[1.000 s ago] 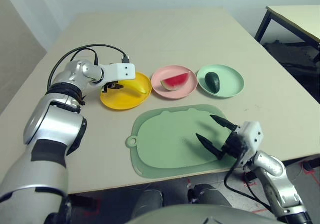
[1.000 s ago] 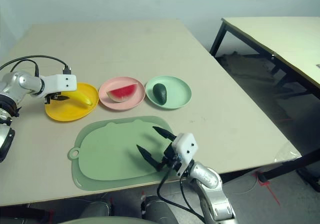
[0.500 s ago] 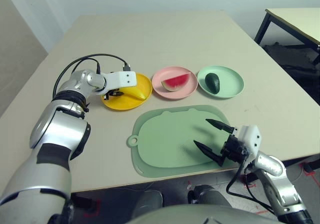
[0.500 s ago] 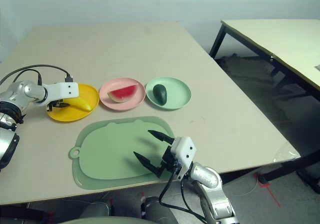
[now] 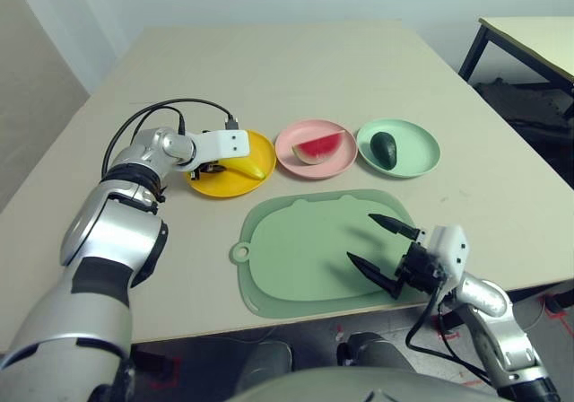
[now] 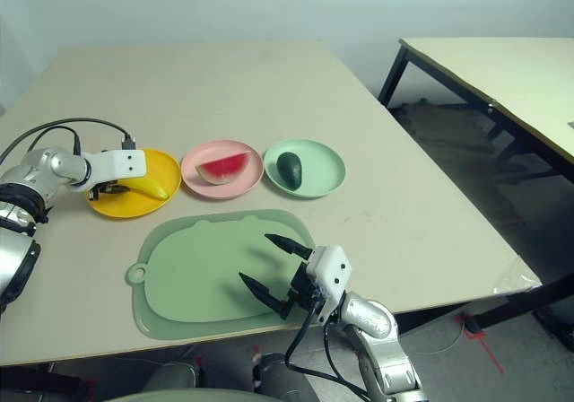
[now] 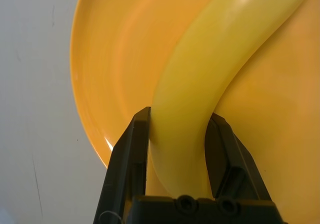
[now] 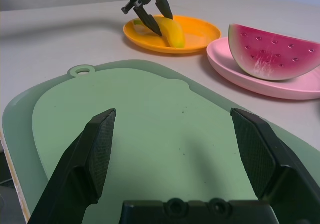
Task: Place the fruits into color-matched plates.
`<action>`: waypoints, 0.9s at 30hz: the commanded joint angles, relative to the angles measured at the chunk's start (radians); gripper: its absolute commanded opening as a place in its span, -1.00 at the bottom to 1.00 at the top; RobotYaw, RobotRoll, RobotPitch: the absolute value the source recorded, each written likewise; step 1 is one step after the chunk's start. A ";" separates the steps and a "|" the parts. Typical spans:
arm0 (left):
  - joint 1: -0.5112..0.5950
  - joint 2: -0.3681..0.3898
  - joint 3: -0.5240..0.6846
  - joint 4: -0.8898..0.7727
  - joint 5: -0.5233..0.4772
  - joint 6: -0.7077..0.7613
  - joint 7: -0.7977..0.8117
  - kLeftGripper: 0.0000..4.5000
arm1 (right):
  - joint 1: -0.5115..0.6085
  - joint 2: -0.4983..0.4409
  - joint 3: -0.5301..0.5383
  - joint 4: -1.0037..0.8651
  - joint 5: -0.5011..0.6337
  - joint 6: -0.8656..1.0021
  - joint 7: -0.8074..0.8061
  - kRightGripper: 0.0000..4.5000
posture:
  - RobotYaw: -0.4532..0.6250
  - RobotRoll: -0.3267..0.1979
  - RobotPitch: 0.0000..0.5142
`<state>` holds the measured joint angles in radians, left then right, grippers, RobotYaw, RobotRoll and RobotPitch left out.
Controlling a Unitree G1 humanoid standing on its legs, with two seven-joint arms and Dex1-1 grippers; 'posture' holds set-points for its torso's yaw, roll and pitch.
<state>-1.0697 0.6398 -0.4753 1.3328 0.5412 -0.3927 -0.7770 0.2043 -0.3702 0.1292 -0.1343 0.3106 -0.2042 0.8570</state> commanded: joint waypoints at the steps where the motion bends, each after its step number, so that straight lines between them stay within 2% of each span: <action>1: 0.016 -0.016 0.000 0.009 0.011 -0.010 -0.013 -0.28 | 0.007 -0.004 0.000 0.002 0.007 -0.002 0.001 1.00 | -0.17 0.25 -0.93; 18: 0.030 -0.017 0.007 0.008 0.003 -0.019 -0.033 -0.28 | 0.015 -0.016 0.003 -0.002 0.010 0.000 0.033 1.00 | -0.17 0.25 -0.91; 25: 0.032 -0.021 0.015 0.008 0.008 -0.023 -0.045 0.77 | 0.015 -0.016 0.003 -0.002 0.011 0.002 0.037 1.00 | -0.18 0.25 -0.90; 27: 0.031 -0.020 0.018 0.008 0.010 -0.024 -0.044 0.99 | 0.015 -0.014 0.001 -0.003 0.014 0.004 0.037 1.00 | -0.18 0.25 -0.90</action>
<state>-1.0675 0.6393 -0.4456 1.3228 0.5375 -0.4169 -0.7968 0.2160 -0.3773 0.1301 -0.1345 0.3133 -0.2040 0.8921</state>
